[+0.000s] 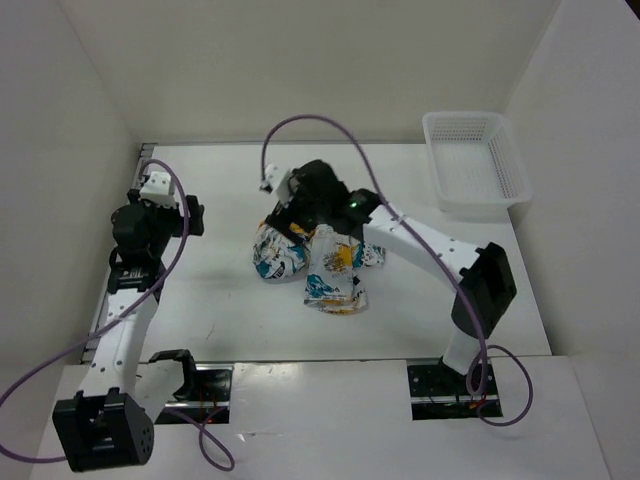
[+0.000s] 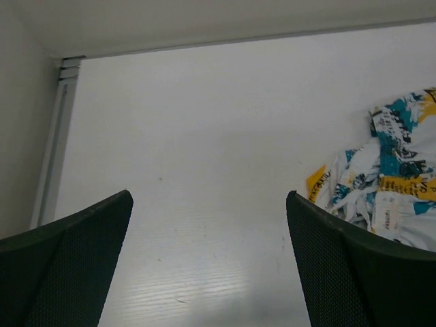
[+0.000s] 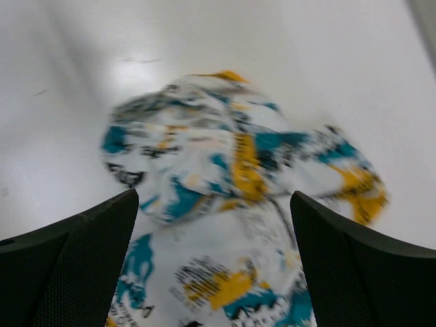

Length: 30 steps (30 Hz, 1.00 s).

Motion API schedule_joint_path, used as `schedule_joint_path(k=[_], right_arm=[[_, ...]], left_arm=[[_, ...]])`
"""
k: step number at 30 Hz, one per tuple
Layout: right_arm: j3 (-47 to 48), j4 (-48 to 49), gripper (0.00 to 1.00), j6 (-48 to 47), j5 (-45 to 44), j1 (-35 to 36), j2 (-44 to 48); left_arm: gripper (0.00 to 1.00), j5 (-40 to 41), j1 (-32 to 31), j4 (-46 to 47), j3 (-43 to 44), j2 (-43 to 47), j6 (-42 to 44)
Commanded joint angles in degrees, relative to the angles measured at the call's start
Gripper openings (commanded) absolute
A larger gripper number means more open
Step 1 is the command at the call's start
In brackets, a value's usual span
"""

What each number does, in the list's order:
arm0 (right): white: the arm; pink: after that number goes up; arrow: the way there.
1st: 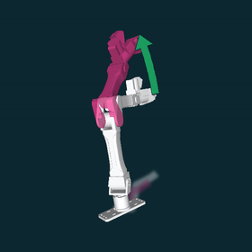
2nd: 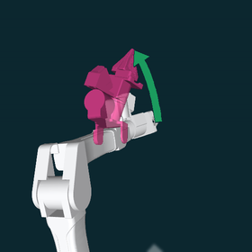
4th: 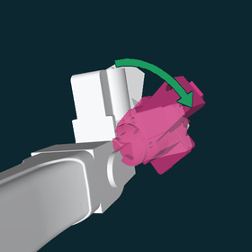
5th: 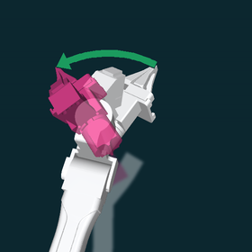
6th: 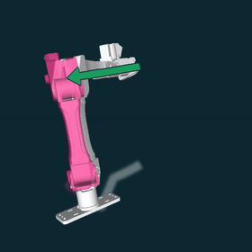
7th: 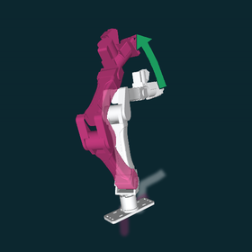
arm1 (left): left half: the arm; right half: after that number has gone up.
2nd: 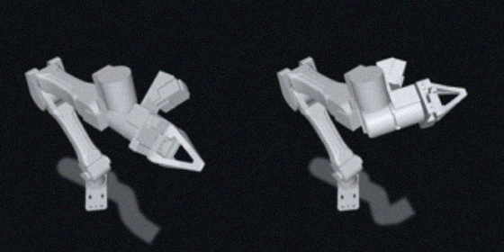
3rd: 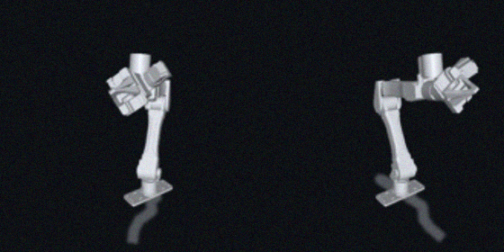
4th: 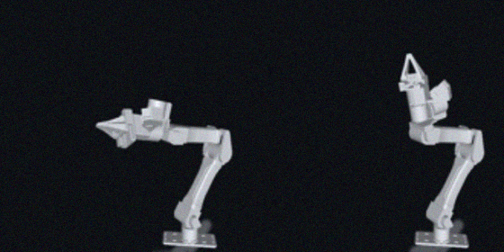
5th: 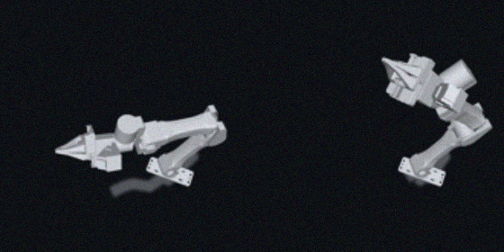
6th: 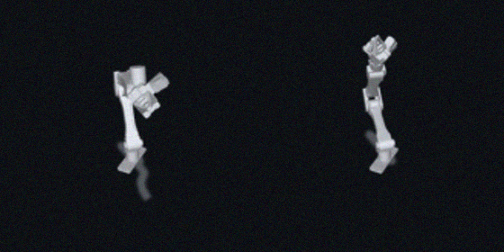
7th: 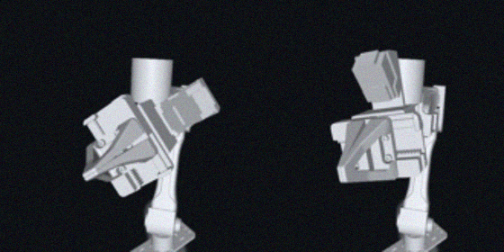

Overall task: Fold and stack the shorts
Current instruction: Move the shorts to the center of the board

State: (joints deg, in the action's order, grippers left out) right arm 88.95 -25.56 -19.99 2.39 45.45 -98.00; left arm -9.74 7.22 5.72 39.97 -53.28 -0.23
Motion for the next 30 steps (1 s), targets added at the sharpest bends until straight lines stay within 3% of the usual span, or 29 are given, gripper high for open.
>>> schedule_joint_path(k=[1,5,10,14,18,22,25,28,30], right_arm=[[1.3,1.4,0.96,-5.3,4.5,3.5,-6.2],[2.7,4.0,0.94,-8.3,5.6,8.7,-12.6],[10.0,6.5,0.94,-4.3,6.2,9.8,-21.1],[15.1,6.5,0.94,-4.2,5.1,10.4,-27.2],[14.4,6.5,0.92,-5.9,4.3,11.7,-28.3],[11.5,6.5,0.78,-5.9,3.0,13.0,-28.3],[9.8,6.5,0.75,-4.4,1.9,13.0,-28.3],[8.1,6.5,0.60,-4.4,1.3,13.0,-25.9],[6.3,7.0,0.38,-4.4,-0.4,13.0,-24.8]], left_arm=[[1.00,-0.2,3.8,-1.1,-1.6,6.1,0.2],[1.00,0.9,8.3,-4.2,-2.9,12.2,0.2],[1.00,1.5,12.2,-5.9,-5.2,18.8,0.2],[1.00,1.0,13.5,-7.7,-6.5,21.1,0.2],[1.00,0.9,13.5,-9.0,-6.5,23.2,0.2],[1.00,1.5,13.5,-9.0,-7.0,23.7,0.2],[1.00,0.9,13.5,-9.0,-7.0,23.2,0.2],[1.00,0.9,13.5,-9.0,-6.4,23.2,0.2],[1.00,0.9,13.5,-9.0,-6.4,23.2,0.2]])
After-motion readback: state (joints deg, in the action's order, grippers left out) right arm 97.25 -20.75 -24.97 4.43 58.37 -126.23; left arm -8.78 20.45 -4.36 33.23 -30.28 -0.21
